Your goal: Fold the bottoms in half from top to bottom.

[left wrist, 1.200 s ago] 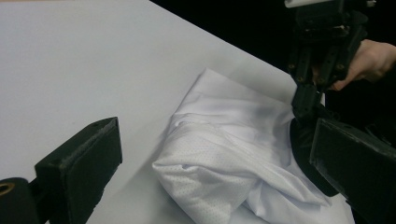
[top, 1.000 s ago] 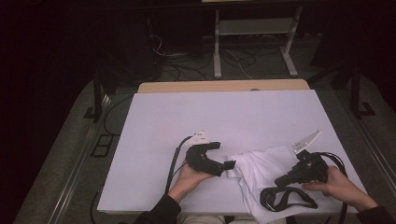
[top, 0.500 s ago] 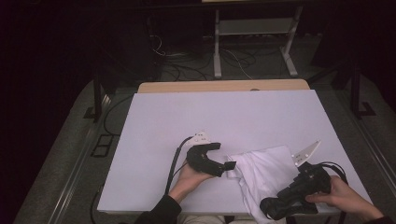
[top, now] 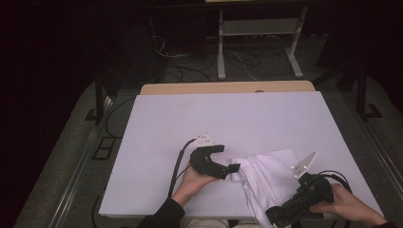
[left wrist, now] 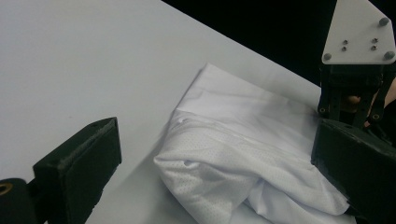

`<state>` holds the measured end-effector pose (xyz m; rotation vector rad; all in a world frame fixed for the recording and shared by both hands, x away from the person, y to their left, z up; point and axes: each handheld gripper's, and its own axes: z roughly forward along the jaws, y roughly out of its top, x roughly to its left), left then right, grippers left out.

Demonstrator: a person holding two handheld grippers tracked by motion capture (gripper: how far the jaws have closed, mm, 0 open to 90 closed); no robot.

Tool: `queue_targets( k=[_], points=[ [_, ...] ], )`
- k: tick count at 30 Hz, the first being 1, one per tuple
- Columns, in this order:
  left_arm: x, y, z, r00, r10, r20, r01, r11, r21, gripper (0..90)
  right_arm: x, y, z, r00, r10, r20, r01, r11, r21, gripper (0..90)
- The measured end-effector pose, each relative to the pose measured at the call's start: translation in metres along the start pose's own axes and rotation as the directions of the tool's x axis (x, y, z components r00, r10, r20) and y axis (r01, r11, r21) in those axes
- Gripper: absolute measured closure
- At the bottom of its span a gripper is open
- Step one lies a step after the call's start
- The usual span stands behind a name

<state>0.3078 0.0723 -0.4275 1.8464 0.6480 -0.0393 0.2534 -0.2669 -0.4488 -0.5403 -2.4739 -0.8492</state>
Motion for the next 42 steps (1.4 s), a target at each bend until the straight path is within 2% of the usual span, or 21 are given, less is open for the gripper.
queue_targets(
  k=[14,18,26,29,33,42],
  points=[
    [0.001,0.000,0.004,0.9998,-0.016,-0.008,0.016,0.9999,0.001,0.7,0.003,0.001,0.001,0.9994,-0.028,0.021,0.028,1.000,0.012,88.1],
    [0.002,0.000,0.004,0.9997,-0.020,-0.014,0.020,0.9998,0.007,0.7,0.005,0.002,-0.007,0.9995,-0.025,0.017,0.026,0.999,-0.025,86.0],
    [0.004,0.000,0.004,0.9993,-0.030,-0.023,0.031,0.9994,0.015,0.7,0.010,0.010,-0.033,0.9964,-0.034,0.078,0.042,0.994,-0.101,81.5],
    [0.004,0.001,0.004,0.9990,-0.036,-0.027,0.036,0.9992,0.015,0.7,0.010,0.013,-0.041,0.9935,-0.033,0.109,0.047,0.990,-0.133,77.7],
    [0.005,0.001,0.004,0.9986,-0.041,-0.033,0.041,0.9990,0.016,0.7,0.009,0.017,-0.050,0.9860,-0.034,0.163,0.062,0.983,-0.173,68.2],
    [0.009,0.003,0.008,0.9969,-0.066,-0.043,0.068,0.9973,0.028,0.7,-0.001,0.023,-0.064,0.9720,0.011,0.235,0.047,0.969,-0.243,43.8]
  ],
)
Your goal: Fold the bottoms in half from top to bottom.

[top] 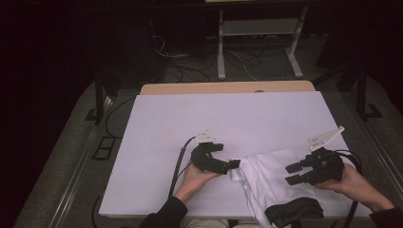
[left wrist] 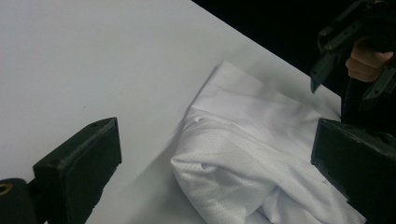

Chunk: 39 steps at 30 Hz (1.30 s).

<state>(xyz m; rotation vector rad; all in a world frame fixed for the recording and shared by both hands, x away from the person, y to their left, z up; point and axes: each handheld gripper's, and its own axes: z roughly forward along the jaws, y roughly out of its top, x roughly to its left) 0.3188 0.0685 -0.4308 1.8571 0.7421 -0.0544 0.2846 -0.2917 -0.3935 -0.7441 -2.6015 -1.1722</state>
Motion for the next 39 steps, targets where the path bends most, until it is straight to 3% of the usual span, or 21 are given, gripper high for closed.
queue_targets(
  k=[9,17,29,39],
  points=[
    [0.004,0.002,0.006,0.9993,-0.036,-0.003,0.036,0.9992,0.015,0.8,-0.026,0.002,-0.006,0.9938,0.090,0.065,-0.085,0.994,-0.075,17.0],
    [0.009,0.005,0.012,0.9977,-0.067,-0.004,0.067,0.9973,0.029,0.8,-0.043,0.000,-0.007,0.9842,0.137,0.112,-0.124,0.985,-0.118,6.9],
    [0.018,0.005,0.021,0.9932,-0.115,-0.016,0.116,0.9912,0.065,0.8,-0.067,-0.002,-0.006,0.9699,0.160,0.183,-0.140,0.983,-0.119,2.4],
    [0.025,0.002,0.032,0.9861,-0.166,0.003,0.165,0.9786,0.123,1.0,-0.088,-0.005,-0.001,0.9570,0.204,0.206,-0.183,0.976,-0.113,10.7]
  ],
)
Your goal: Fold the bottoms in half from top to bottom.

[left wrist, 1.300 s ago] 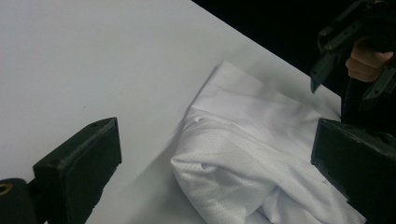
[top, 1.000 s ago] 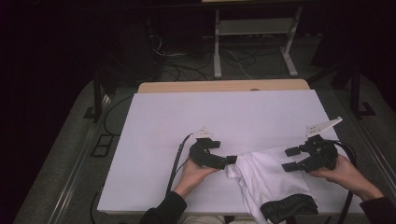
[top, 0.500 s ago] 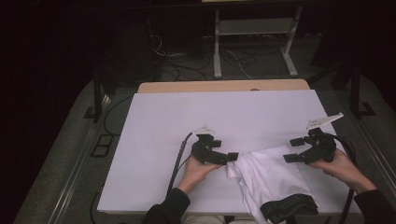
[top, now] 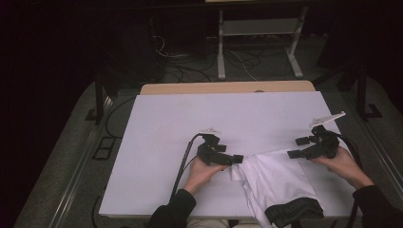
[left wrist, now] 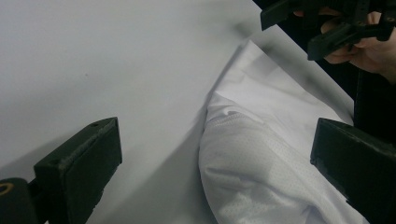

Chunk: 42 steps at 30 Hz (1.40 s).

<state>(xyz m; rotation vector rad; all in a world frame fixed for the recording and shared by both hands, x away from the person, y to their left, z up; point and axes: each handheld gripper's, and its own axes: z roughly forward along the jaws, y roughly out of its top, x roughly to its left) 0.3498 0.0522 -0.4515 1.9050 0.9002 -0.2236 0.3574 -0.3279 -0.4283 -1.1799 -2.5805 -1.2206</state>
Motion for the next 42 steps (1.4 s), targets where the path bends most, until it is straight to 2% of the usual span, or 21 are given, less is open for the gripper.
queue_targets(
  k=[5,7,11,16,21,27,32,36,39,42],
  points=[
    [0.001,-0.002,0.005,0.9997,-0.018,0.015,0.018,0.9995,0.026,1.9,-0.010,0.000,0.004,0.9995,0.024,0.020,-0.024,1.000,0.003,15.2],
    [0.001,-0.002,0.006,0.9998,-0.012,0.016,0.012,0.9994,0.032,6.4,-0.015,-0.001,0.005,0.9994,0.028,0.021,-0.028,1.000,0.002,19.9],
    [0.001,-0.003,0.008,0.9989,-0.025,0.041,0.023,0.9988,0.044,13.0,-0.020,-0.002,0.009,0.9992,0.034,0.022,-0.034,0.999,0.014,26.4],
    [0.002,-0.004,0.011,0.9972,-0.036,0.065,0.032,0.9975,0.063,18.4,-0.022,-0.003,0.013,0.9997,0.023,0.002,-0.023,0.999,0.031,37.0],
    [0.001,-0.006,0.014,0.9950,-0.049,0.087,0.043,0.9963,0.074,26.0,-0.023,-0.003,0.015,0.9996,0.026,-0.007,-0.026,0.999,0.045,41.4],
    [0.002,-0.007,0.018,0.9926,-0.051,0.110,0.040,0.9943,0.099,40.5,-0.024,-0.004,0.018,0.9992,0.026,-0.030,-0.024,0.998,0.066,54.0],
    [0.001,-0.008,0.020,0.9938,-0.040,0.104,0.028,0.9934,0.111,55.3,-0.020,-0.003,0.020,1.0000,0.005,0.000,-0.005,0.997,0.083,70.4],
    [0.001,-0.008,0.019,0.9948,-0.022,0.099,0.010,0.9935,0.113,69.1,-0.018,-0.003,0.021,1.0000,-0.008,-0.003,0.008,0.996,0.090,82.2],
    [-0.002,-0.007,0.019,0.9946,-0.008,0.103,-0.003,0.9938,0.111,78.9,-0.015,-0.002,0.021,0.9999,-0.014,0.001,0.014,0.995,0.095,84.7],
    [-0.007,-0.005,0.019,0.9958,0.041,0.082,-0.050,0.9921,0.115,81.4,-0.015,-0.002,0.019,1.0000,0.002,-0.009,-0.002,0.996,0.088,85.6]
  ],
)
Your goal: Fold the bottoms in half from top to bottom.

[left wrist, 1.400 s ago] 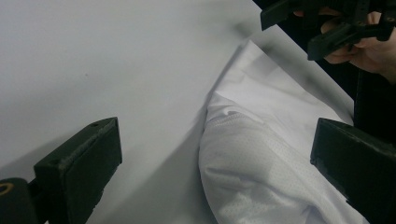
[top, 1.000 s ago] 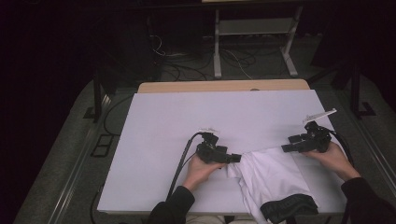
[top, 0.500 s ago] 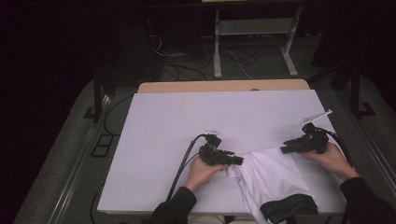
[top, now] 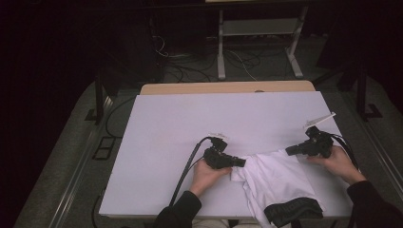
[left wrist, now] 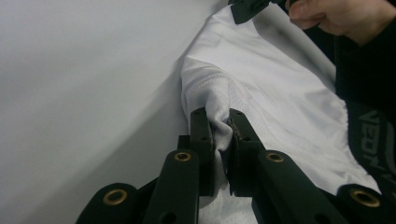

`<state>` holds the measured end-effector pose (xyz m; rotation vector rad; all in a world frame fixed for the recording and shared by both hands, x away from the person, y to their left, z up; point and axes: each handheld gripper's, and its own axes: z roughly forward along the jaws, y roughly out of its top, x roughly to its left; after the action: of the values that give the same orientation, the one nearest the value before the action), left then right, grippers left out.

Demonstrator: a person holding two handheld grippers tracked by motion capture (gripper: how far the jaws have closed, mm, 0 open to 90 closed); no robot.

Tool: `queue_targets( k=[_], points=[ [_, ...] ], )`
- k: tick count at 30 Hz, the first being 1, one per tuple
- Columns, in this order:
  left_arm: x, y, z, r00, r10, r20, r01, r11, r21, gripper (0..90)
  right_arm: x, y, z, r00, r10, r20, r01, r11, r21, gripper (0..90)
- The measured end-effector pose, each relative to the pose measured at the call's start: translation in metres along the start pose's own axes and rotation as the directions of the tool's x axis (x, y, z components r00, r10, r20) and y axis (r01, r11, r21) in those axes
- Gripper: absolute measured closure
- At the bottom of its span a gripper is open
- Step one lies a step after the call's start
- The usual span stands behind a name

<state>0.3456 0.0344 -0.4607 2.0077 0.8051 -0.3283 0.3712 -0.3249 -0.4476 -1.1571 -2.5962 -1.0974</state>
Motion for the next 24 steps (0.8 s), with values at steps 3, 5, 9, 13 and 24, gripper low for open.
queue_targets(
  k=[3,5,9,13,24],
  points=[
    [-0.006,0.003,-0.003,0.9988,0.042,-0.025,-0.042,0.9991,0.009,82.0,0.002,0.001,-0.002,0.9998,0.008,-0.021,-0.008,1.000,-0.013,85.9],
    [-0.010,0.004,-0.005,0.9978,0.057,-0.034,-0.057,0.9983,0.011,82.1,0.004,0.003,-0.004,0.9997,0.007,-0.022,-0.008,1.000,-0.028,85.9],
    [-0.012,0.006,-0.012,0.9968,0.068,-0.042,-0.068,0.9976,0.009,82.1,0.009,0.007,-0.005,0.9998,-0.010,-0.019,0.009,0.999,-0.043,85.8],
    [-0.013,0.006,-0.019,0.9956,0.077,-0.053,-0.076,0.9969,0.021,82.2,0.013,0.012,-0.003,0.9996,-0.024,-0.013,0.024,0.999,-0.048,85.8],
    [-0.005,0.008,-0.040,0.9937,0.077,-0.082,-0.076,0.9970,0.012,82.1,0.019,0.027,0.003,0.9993,-0.035,-0.011,0.034,0.997,-0.069,85.8]
  ],
)
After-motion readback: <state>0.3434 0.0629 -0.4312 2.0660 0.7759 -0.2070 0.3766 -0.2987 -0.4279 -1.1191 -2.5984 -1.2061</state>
